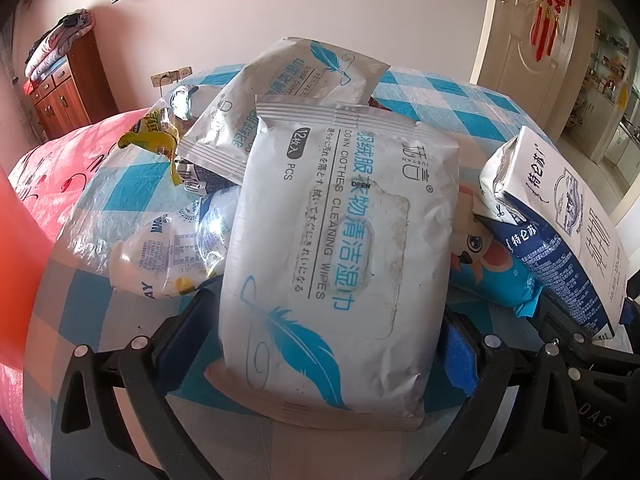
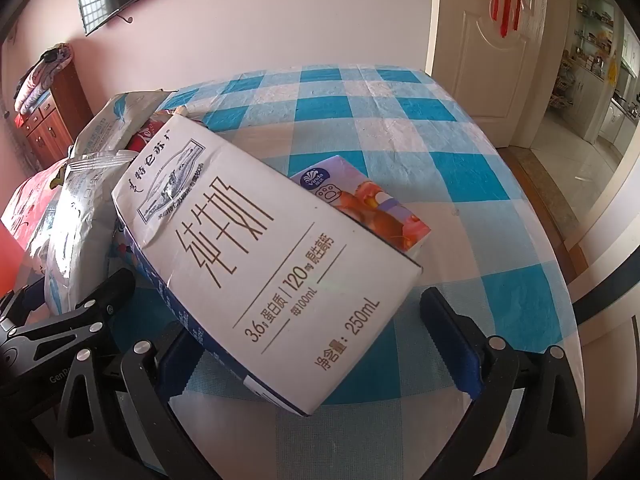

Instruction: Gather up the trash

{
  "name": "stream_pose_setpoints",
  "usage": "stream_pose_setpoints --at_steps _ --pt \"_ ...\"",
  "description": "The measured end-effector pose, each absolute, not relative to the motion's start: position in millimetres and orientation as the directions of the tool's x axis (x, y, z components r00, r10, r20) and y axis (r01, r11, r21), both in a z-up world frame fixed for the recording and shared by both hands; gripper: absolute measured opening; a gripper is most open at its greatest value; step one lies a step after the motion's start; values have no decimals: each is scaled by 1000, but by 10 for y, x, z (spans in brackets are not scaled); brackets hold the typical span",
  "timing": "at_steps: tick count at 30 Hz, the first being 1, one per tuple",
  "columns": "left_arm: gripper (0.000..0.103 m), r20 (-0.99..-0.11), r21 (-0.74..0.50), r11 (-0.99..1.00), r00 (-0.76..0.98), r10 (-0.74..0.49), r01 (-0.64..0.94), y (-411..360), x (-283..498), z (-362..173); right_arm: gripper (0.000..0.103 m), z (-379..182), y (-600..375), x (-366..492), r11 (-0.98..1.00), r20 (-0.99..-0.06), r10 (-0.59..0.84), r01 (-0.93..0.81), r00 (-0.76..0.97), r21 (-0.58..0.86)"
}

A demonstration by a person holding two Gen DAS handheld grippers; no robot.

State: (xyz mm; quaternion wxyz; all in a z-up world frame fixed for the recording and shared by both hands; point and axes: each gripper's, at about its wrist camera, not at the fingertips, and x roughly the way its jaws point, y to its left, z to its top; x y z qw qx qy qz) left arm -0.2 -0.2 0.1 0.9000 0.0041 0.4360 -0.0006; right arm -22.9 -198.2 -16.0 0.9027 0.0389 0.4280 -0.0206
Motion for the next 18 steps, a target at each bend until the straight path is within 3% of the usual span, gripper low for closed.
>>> stream_pose_setpoints --at_steps 7,18 --pt "99 -788 5 1000 616 2 3 28 -27 7 98 -173 -1917 -265 998 -789 -45 67 612 -5" --pt "99 -761 17 1000 649 -4 26 139 -386 130 98 -163 -1841 -598 999 -791 6 33 612 34"
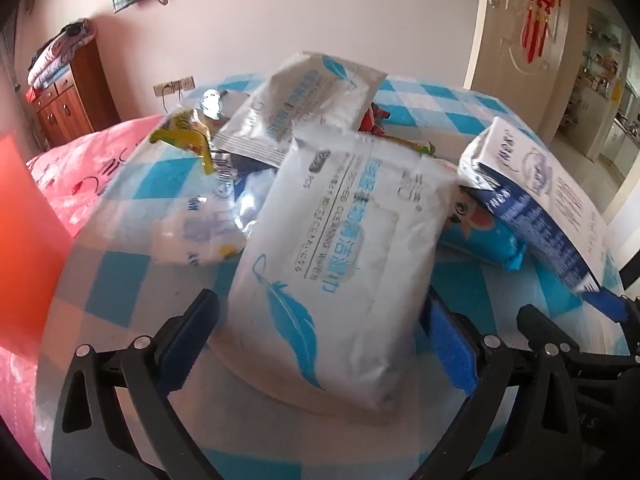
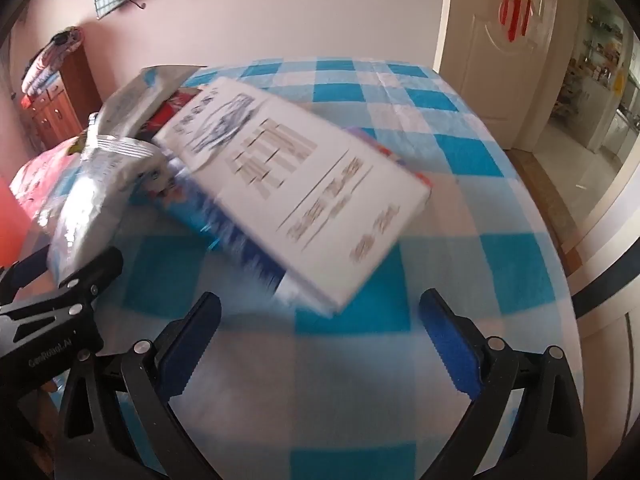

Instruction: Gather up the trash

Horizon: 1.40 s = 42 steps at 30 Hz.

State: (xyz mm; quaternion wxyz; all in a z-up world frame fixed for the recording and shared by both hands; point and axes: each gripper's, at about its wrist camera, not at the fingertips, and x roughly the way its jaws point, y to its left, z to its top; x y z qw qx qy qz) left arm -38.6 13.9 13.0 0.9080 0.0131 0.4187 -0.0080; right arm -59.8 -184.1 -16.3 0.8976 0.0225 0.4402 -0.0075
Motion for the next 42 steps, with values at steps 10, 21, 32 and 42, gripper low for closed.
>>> stream_pose_setpoints --at_steps 10,21,32,42 --pt "99 -693 13 1000 721 -4 18 423 -875 469 98 98 -1768 -1081 997 -732 50 11 679 78" --pt "99 -595 43 999 804 15 13 494 -1292 920 98 678 -1713 -1464 994 -590 92 -36 802 107" --pt "99 -505 49 999 863 19 7 602 -1601 1242 98 1106 -1603 -1811 996 -463 77 -50 883 72" --pt "99 -480 42 999 877 33 -15 729 -1701 1328 98 1287 -1451 -1985 996 -419 86 -77 904 38"
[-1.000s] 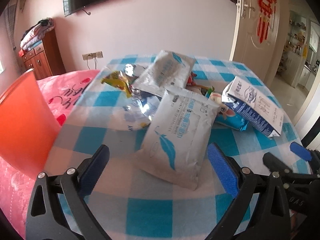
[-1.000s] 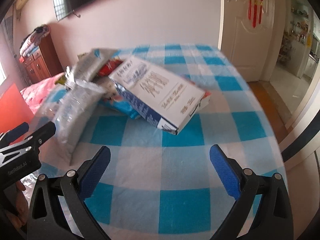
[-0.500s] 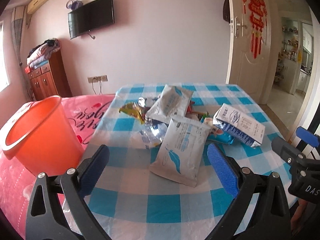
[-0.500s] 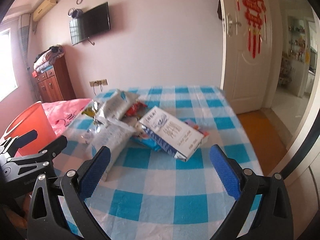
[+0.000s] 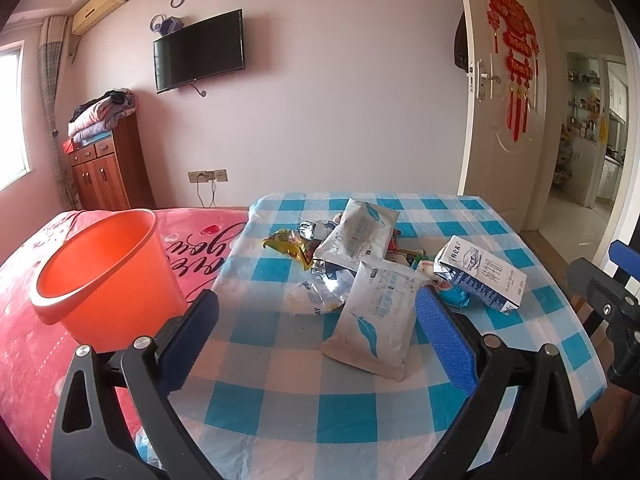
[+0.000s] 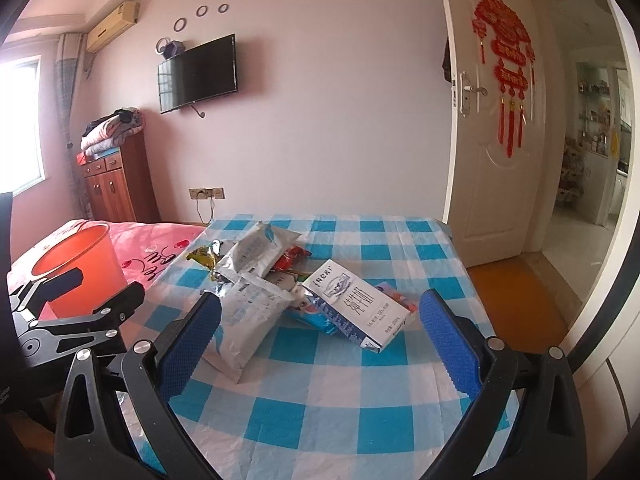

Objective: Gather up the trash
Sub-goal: 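Move both tools toward the trash pile on the checked tablecloth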

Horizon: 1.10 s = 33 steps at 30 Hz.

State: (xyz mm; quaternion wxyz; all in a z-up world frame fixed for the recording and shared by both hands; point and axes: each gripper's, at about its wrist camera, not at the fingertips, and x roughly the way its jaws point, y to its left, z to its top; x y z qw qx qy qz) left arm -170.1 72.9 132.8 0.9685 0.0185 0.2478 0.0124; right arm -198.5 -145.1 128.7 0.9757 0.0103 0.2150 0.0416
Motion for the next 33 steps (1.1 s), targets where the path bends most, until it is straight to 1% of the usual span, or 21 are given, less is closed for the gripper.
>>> stream_pose_setpoints --at_steps 5,12,21,33 --pt "99 -472 49 999 881 37 -16 748 -1734 1345 98 1314 -1399 -2020 996 -415 85 -83 906 24" --pt "99 -467 60 998 883 43 -17 743 -1758 1329 98 1354 -1365 -2066 998 -398 48 -59 916 -16" --pt "99 -472 72 997 881 44 -11 739 -1749 1286 98 1349 -1500 -2045 999 -405 24 -14 914 29" --pt "99 -487 86 996 873 39 3 686 -1718 1202 98 1291 -1566 -2015 999 -412 21 -5 911 41"
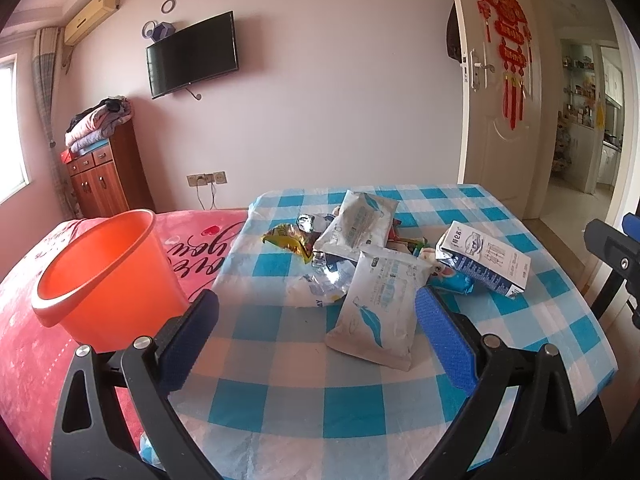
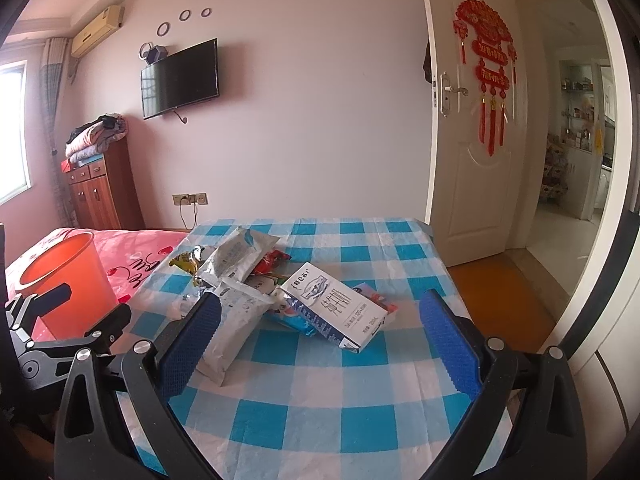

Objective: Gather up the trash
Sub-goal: 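Move both tools toward the trash pile on the checked tablecloth, then grasp the white milk carton with the right tool while the left tool grasps the white wipes packet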

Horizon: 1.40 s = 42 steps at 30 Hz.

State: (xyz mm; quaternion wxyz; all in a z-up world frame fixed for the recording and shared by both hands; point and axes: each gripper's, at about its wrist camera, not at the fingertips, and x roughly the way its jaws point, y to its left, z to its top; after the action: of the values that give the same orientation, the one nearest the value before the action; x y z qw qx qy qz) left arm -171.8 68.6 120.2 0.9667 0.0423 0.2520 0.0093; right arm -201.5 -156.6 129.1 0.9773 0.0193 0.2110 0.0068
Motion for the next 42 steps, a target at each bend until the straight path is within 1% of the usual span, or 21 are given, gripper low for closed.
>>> stream_pose_setpoints --at_steps 12,15,18,27,32,37,40,41,42 --pt "99 -533 89 996 845 32 18 619 -1617 1056 98 1127 -1704 -1871 996 -452 74 -47 889 70" --pt "99 -552 93 995 834 21 36 590 -1566 1000 98 1029 -1725 -1776 995 -481 96 -75 871 63" --pt "99 -571 97 994 821 8 57 560 -1501 925 98 914 -1783 -1662 992 -515 124 -91 848 88" --pt "99 -627 120 976 776 -67 181 426 -1235 704 98 660 -2022 -1366 993 -580 115 -70 807 99" --pt "99 -668 125 958 736 -111 258 316 -1028 609 98 584 -2171 -1144 990 -605 138 -83 784 118" --pt "99 -704 157 937 701 -114 311 195 -816 479 98 524 -2205 -916 985 -629 169 -113 759 128" --pt "99 -738 136 938 664 -120 320 194 -653 411 95 499 -2167 -783 983 -639 182 -140 747 117" --pt "99 -746 124 939 654 -124 319 207 -604 391 93 496 -2148 -756 982 -641 187 -150 745 113" --pt "99 -752 117 942 647 -123 315 217 -562 370 87 490 -2127 -717 981 -644 193 -162 740 108"
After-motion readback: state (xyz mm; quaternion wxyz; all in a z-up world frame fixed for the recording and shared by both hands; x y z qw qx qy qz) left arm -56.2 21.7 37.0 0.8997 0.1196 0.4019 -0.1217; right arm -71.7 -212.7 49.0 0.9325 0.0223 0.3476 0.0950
